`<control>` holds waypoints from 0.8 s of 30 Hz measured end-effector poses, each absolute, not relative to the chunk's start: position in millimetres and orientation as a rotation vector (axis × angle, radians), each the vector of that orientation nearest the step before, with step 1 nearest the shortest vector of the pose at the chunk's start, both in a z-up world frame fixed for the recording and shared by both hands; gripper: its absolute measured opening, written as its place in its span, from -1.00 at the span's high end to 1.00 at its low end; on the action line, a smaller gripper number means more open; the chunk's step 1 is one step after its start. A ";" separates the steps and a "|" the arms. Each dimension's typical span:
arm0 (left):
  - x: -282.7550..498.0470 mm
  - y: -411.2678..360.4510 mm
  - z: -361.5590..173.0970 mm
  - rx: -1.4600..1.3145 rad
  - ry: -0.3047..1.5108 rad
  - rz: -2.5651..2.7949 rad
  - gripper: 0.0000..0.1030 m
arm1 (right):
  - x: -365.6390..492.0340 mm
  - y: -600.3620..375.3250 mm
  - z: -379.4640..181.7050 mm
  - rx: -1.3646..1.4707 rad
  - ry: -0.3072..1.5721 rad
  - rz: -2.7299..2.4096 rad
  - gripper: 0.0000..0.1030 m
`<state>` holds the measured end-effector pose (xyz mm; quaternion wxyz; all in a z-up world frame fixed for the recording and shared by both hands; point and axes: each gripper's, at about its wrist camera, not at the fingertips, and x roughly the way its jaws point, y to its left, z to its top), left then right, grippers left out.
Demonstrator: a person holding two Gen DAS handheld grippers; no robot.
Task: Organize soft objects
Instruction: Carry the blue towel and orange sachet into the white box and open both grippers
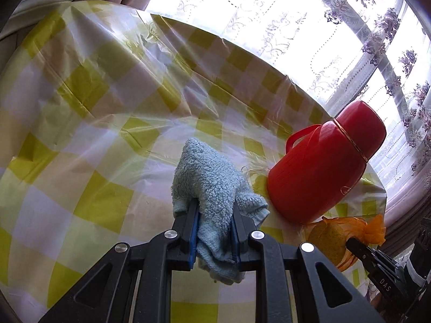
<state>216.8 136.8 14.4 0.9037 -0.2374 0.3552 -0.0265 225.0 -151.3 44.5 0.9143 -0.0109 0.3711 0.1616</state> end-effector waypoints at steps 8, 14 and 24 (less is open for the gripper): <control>194.6 73.1 37.6 -0.413 0.789 -0.224 0.61 | 187.6 -231.6 50.7 0.046 0.829 0.222 0.91; 168.7 -21.3 36.5 -0.364 0.866 -0.432 0.61 | 140.6 -300.5 50.4 0.086 0.882 0.107 0.91; 126.9 -152.8 46.1 -0.245 0.949 -0.683 0.61 | 63.5 -392.5 47.0 0.166 0.905 -0.104 0.91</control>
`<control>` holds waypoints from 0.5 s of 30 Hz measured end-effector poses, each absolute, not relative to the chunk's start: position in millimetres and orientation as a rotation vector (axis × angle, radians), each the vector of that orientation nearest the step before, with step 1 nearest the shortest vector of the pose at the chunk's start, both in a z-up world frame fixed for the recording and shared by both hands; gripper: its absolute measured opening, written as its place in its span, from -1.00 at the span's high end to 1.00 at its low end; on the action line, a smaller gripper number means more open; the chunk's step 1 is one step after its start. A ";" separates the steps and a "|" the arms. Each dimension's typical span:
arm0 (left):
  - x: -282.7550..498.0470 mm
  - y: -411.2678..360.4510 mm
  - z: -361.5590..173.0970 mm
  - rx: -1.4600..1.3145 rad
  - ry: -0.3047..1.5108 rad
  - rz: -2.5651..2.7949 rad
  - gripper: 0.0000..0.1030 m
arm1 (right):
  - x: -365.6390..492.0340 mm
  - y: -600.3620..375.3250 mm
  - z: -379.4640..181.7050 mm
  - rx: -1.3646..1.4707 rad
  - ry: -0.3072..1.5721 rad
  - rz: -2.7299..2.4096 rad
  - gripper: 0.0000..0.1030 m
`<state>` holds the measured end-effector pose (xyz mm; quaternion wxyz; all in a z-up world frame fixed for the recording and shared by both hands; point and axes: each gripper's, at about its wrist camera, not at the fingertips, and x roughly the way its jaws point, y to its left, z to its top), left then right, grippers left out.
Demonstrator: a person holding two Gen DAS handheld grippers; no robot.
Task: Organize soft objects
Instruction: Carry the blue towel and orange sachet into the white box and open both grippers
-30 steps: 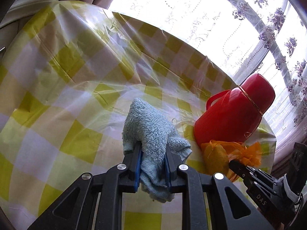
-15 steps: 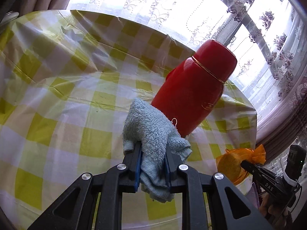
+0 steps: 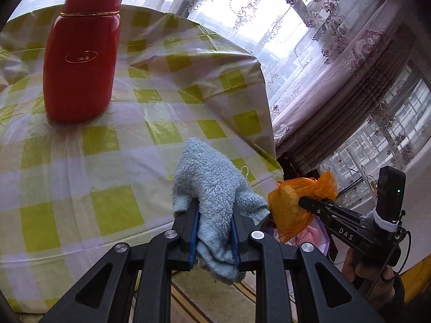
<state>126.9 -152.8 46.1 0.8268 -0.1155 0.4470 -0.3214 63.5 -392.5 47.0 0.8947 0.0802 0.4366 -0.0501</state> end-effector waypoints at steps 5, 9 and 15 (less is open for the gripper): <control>106.7 -199.3 49.3 -0.193 0.981 -0.744 0.61 | 38.5 -421.2 44.3 0.182 0.911 -0.175 0.90; 88.6 -229.1 51.4 -0.160 0.993 -0.778 0.60 | 24.7 -438.1 39.6 0.180 0.914 -0.218 0.90; 68.7 -260.1 52.5 -0.119 1.012 -0.797 0.60 | 7.5 -459.9 34.0 0.204 0.909 -0.253 0.90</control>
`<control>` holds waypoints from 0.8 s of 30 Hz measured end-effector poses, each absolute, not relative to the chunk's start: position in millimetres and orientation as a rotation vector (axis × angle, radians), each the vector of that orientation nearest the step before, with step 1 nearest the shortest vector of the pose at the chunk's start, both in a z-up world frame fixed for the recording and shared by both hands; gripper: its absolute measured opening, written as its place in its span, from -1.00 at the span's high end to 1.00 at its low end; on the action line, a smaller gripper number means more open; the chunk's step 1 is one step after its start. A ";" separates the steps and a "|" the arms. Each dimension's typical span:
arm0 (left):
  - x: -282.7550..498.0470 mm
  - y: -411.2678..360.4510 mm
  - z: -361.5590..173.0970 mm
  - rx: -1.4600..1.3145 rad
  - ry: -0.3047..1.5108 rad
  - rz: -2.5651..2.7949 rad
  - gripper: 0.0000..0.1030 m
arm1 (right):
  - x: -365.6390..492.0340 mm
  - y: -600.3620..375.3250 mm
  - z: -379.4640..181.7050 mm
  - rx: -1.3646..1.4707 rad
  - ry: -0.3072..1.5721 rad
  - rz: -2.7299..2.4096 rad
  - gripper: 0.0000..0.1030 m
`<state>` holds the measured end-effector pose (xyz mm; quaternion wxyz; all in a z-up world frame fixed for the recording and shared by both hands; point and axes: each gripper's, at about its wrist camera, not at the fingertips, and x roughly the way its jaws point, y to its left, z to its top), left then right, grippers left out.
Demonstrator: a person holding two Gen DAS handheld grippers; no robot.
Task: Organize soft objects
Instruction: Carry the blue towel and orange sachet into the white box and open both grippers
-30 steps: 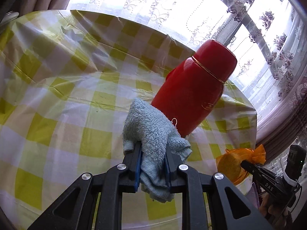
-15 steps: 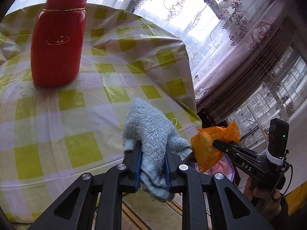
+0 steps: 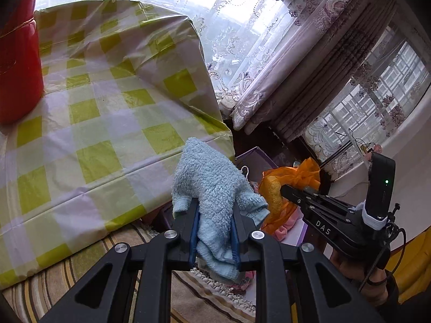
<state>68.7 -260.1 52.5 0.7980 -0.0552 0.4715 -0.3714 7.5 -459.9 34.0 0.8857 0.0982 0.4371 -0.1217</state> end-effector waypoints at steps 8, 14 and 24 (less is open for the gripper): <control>59.0 -285.2 51.5 -0.080 1.026 -0.796 0.60 | -5.4 -479.6 29.4 0.224 0.900 -0.276 0.90; 59.7 -296.1 46.6 -0.050 1.061 -0.781 0.59 | 16.7 -503.4 14.1 0.141 0.897 -0.253 0.90; 67.1 -318.1 23.2 -0.061 1.169 -0.796 0.25 | 17.4 -525.7 -15.5 0.256 0.880 -0.396 0.87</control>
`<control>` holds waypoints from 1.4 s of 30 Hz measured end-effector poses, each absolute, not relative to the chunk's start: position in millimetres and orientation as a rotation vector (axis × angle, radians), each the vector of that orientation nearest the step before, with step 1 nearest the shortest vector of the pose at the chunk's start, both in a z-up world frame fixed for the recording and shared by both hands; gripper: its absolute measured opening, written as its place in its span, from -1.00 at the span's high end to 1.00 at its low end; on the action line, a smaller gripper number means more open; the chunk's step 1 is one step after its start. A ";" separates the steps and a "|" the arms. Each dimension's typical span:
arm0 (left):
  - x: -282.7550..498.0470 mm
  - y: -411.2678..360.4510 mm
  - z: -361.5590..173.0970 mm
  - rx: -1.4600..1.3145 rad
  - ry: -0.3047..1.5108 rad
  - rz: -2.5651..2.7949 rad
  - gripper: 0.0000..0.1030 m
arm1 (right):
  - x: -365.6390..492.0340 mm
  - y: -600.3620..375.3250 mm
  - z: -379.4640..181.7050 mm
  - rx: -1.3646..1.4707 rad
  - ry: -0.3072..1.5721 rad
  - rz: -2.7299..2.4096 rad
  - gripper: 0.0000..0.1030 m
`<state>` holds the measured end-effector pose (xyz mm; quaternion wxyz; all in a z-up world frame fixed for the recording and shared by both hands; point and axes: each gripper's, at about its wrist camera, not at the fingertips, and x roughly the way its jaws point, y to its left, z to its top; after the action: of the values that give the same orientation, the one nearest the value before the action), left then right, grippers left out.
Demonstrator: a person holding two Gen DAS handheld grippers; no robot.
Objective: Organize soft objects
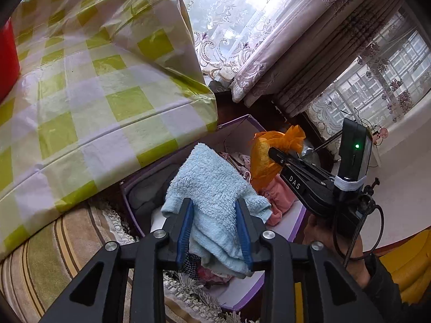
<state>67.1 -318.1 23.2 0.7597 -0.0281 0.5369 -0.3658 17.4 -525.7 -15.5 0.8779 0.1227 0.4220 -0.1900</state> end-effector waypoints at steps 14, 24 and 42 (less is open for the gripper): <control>21.6 -260.4 11.0 -0.140 1.218 -0.769 -0.33 | -57.9 -485.2 12.1 0.277 0.960 -0.417 -0.11; 12.7 -280.9 3.9 -0.032 1.222 -0.727 -0.59 | -59.8 -471.7 56.7 0.211 0.903 -0.403 -0.29; 19.3 -286.6 -2.0 -0.069 1.255 -0.725 -0.75 | -61.8 -473.6 50.8 0.213 0.922 -0.400 -0.29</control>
<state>19.3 -286.6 -2.0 0.7482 -0.0316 0.5738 -0.3317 -61.8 -473.6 50.8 0.8711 0.1019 0.4408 -0.1912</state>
